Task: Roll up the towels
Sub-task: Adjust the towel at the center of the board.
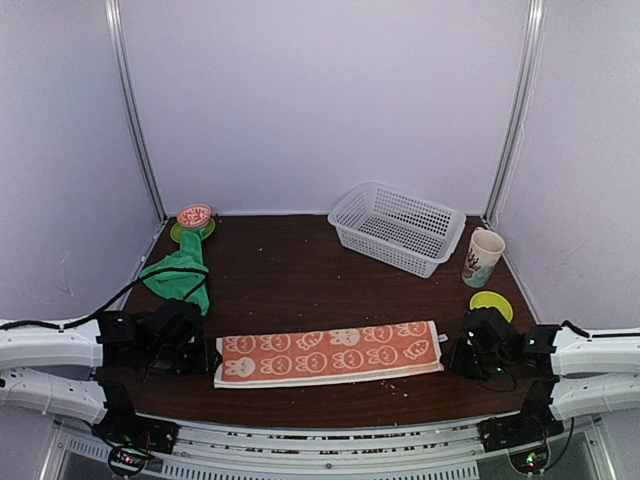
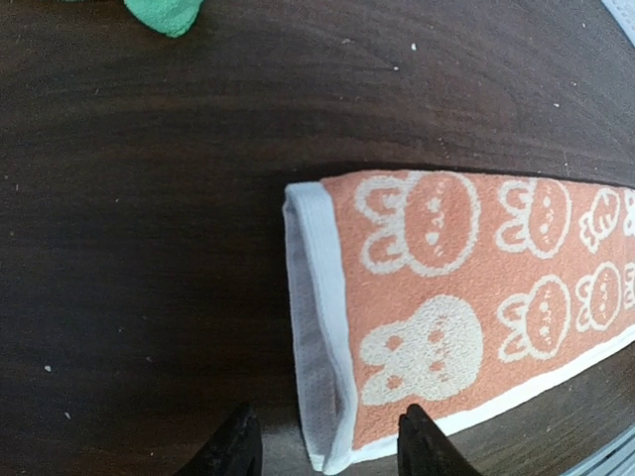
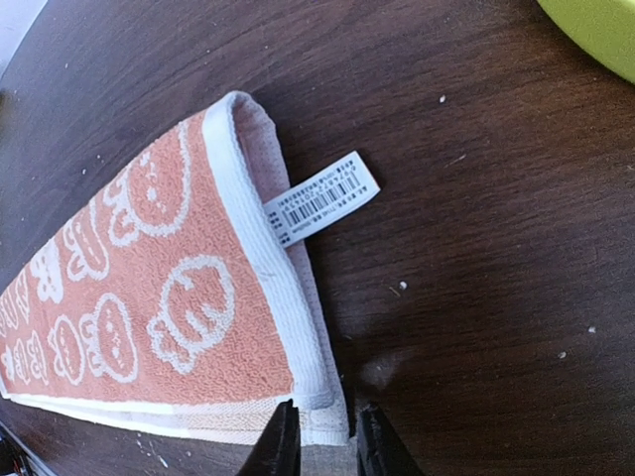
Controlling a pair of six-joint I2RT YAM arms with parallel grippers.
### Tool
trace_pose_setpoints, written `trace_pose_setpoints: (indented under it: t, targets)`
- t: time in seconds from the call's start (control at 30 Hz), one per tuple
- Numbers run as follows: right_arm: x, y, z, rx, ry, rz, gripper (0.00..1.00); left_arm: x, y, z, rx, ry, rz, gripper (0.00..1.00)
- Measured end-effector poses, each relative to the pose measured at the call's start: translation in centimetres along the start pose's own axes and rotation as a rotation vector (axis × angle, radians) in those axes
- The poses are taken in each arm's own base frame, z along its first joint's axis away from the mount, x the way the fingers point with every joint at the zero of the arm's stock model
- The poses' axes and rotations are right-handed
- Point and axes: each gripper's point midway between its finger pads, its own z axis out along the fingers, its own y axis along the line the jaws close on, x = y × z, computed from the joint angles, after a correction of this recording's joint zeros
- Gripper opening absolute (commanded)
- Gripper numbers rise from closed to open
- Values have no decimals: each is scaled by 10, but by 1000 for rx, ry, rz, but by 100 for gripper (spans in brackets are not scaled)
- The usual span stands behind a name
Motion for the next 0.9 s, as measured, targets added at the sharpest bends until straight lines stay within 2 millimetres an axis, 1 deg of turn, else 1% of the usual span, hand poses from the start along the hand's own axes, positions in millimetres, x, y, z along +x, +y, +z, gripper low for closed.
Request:
trace_pose_setpoints:
  t: [0.17, 0.37, 0.53, 0.63, 0.7, 0.83, 0.9]
  targets:
    - [2, -2, 3, 12, 7, -4, 28, 8, 10, 3, -32, 25, -1, 38]
    - [0, 0, 1, 1, 1, -1, 30, 19, 11, 14, -52, 75, 10, 25]
    - [-3, 5, -2, -21, -12, 4, 32, 22, 7, 18, -27, 88, 9, 24]
    - [-3, 5, -2, -23, -12, 5, 34, 22, 2, 19, -4, 89, 6, 22]
    - [-3, 5, -2, -23, -13, 6, 35, 23, 1, 20, 7, 93, 5, 17]
    - [-3, 6, 0, -23, -13, 7, 34, 27, 1, 22, 13, 101, 7, 3]
    - [-3, 6, 2, -21, -13, 8, 33, 27, 1, 23, 18, 103, 8, 0]
